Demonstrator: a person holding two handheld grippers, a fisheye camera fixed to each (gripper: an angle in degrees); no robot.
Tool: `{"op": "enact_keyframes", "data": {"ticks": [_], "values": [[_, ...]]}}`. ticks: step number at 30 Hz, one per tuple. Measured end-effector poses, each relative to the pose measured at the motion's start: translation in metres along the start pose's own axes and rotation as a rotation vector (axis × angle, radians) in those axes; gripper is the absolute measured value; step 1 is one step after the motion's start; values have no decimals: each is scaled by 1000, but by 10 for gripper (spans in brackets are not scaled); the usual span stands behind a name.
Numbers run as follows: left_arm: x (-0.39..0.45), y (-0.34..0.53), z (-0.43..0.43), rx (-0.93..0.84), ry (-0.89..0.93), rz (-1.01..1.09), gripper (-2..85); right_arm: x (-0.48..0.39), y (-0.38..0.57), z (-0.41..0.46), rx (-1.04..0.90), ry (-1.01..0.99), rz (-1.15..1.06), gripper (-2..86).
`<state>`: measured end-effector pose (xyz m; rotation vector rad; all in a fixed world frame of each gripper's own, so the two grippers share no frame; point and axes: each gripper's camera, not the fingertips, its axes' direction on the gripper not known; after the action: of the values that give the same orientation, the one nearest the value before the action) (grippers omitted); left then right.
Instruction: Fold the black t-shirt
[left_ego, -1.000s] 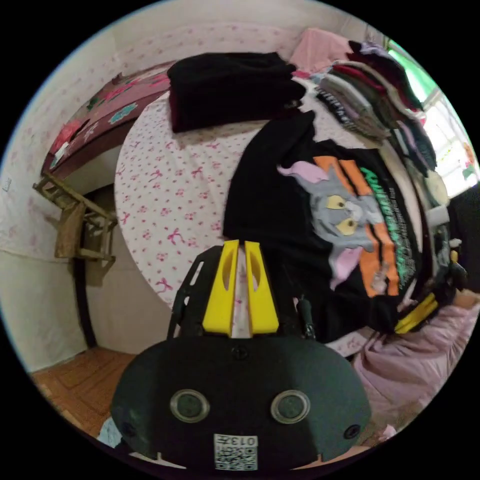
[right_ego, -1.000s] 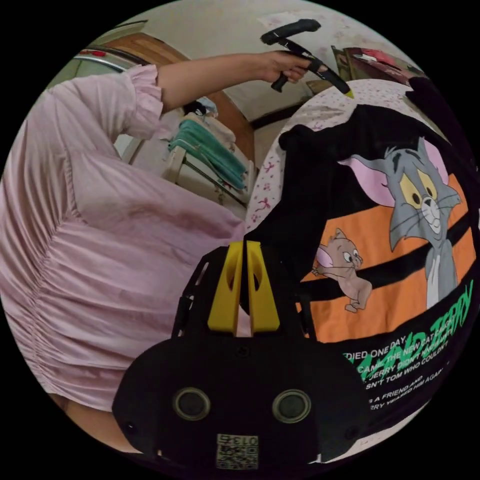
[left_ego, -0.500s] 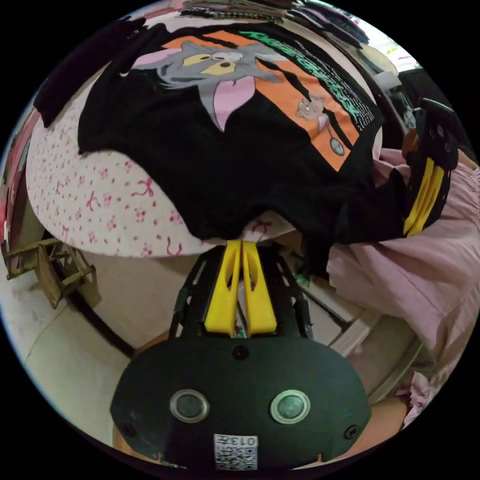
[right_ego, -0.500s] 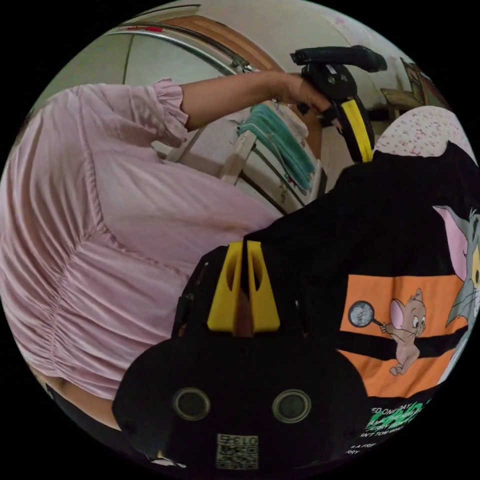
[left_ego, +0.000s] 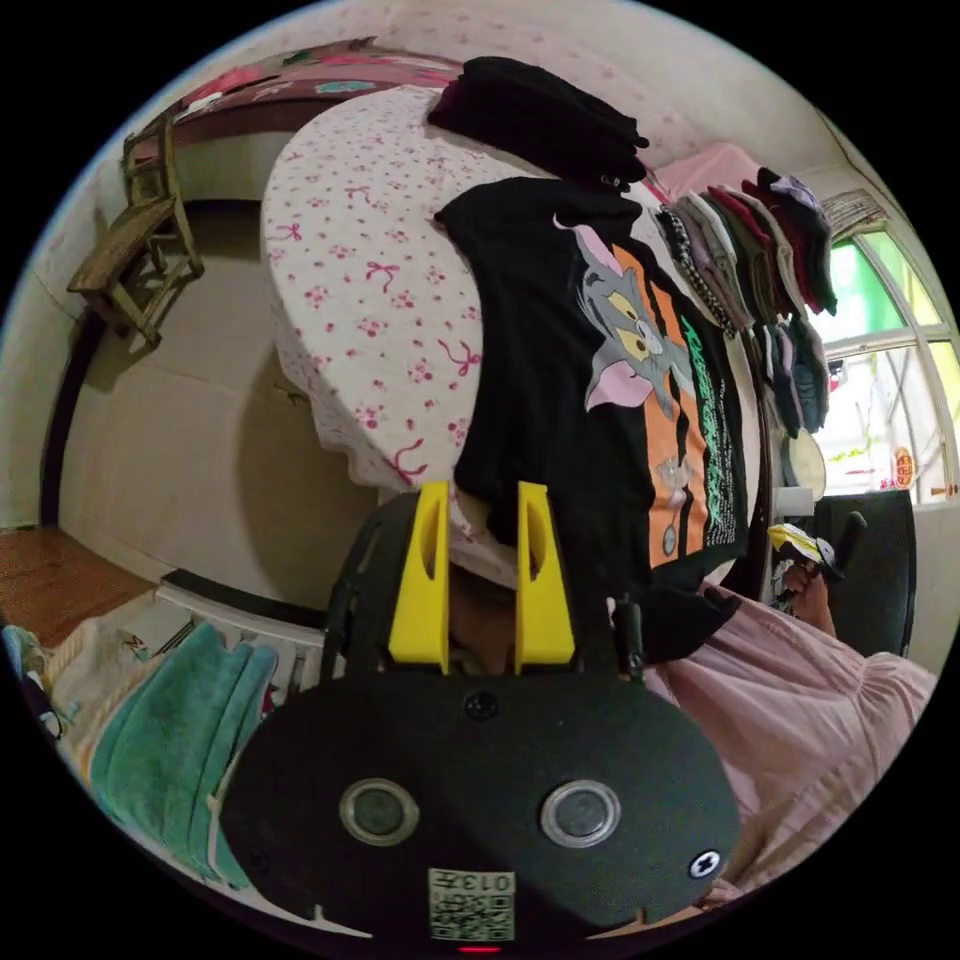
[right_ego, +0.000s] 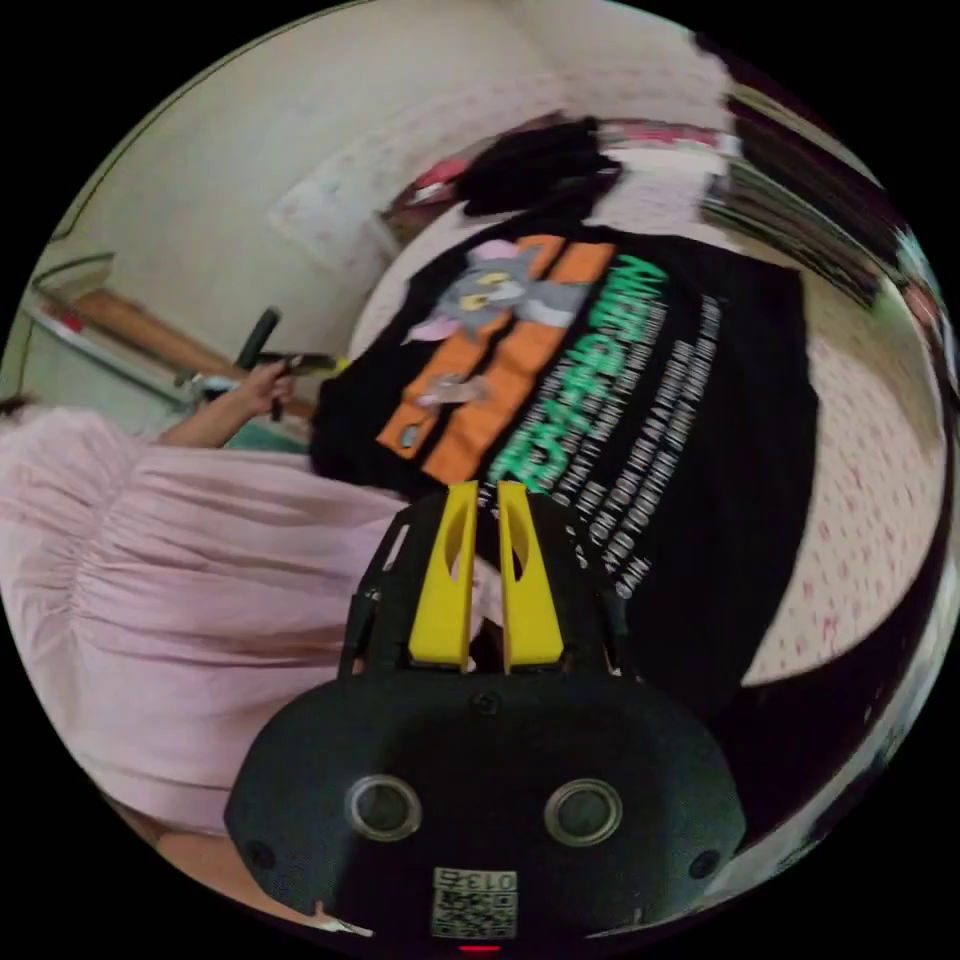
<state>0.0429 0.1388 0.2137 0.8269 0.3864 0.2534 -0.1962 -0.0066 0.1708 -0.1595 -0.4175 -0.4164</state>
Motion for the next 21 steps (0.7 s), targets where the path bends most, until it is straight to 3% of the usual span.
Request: {"op": "enact_keyframes", "data": {"ticks": [5, 8, 12, 17, 21], "values": [[24, 0, -3, -50, -104, 118, 28, 79, 76, -41, 123, 194, 376, 24], [22, 14, -23, 3, -183, 137, 20, 97, 98, -49, 111, 293, 452, 26], [-7, 31, -19, -3, -82, 57, 16, 127, 127, -48, 37, 352, 545, 32], [-6, 46, -46, 91, -114, 23, 14, 148, 161, -84, 165, 368, 606, 56], [44, 51, -65, 139, -132, 248, 11, 172, 175, -98, 207, 375, 643, 78]]}}
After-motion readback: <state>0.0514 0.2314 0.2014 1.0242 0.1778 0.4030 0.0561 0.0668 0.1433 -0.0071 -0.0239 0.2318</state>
